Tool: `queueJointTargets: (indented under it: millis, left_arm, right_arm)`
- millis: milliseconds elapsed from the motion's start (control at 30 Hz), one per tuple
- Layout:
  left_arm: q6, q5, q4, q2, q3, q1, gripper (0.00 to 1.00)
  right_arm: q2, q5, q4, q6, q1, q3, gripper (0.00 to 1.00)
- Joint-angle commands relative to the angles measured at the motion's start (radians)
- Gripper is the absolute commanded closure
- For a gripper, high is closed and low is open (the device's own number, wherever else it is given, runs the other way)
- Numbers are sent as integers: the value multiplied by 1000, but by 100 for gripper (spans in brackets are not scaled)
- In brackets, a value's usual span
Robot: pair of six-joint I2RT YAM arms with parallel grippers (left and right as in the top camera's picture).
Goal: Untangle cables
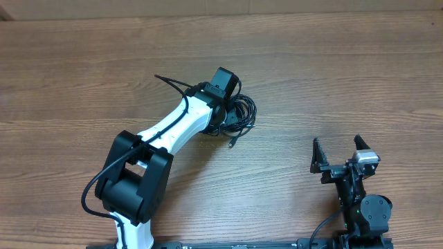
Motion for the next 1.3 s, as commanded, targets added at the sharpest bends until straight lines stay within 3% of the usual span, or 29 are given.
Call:
queueJointTargets:
  millis: [0,400,833,1167,1267]
  left_arm:
    - [-10,-23,1,13,-2,-10,79]
    - [-54,-16,-19,13,-2,-40,77]
    - [-96,-132,-19,13,-2,-39,74]
    - [-95,-172,-19,13,-2,-39,86]
    - [-95,-172,-19,13,-2,-39,94]
  right_arm:
    - [-10,5,6,2,-2,-10,0]
    - [-10,5,6,2,-2,-10,0]
    - [-10,5,6,2,-2,-10,0]
    - [-10,5,6,2,-2,-10,0]
    - [-10,5,6,2,-2,-10,0]
